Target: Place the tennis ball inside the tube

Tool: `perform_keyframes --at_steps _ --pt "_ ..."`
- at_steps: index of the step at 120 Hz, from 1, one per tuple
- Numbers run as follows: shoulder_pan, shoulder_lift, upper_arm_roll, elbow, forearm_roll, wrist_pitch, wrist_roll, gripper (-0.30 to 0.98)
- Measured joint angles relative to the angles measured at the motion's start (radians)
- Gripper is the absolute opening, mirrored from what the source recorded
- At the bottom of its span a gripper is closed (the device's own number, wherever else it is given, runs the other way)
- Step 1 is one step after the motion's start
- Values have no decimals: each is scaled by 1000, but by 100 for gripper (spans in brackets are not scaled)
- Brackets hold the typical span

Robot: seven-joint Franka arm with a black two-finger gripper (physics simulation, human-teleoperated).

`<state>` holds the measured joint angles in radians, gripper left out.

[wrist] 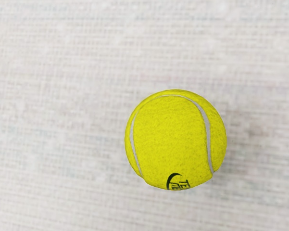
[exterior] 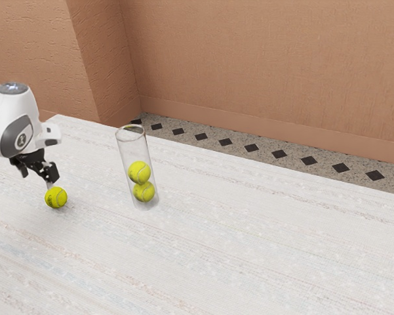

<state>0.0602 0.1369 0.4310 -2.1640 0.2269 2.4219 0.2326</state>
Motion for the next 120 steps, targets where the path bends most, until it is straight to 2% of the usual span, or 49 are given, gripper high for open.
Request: perform_keyframes --at_steps 24,45,72,88,96,120 --pt "3 54 -2 4 -6 52 1 69" --pt "-5 104 -5 6 -41 78 4 69" --pt "-9 95 -2 4 -59 102 8 69" --pt "-140 55 122 -29 -58 111 10 69" --pt "-170 50 160 -47 -58 122 11 69" --pt "-96 82 138 -50 -72 150 17 69"
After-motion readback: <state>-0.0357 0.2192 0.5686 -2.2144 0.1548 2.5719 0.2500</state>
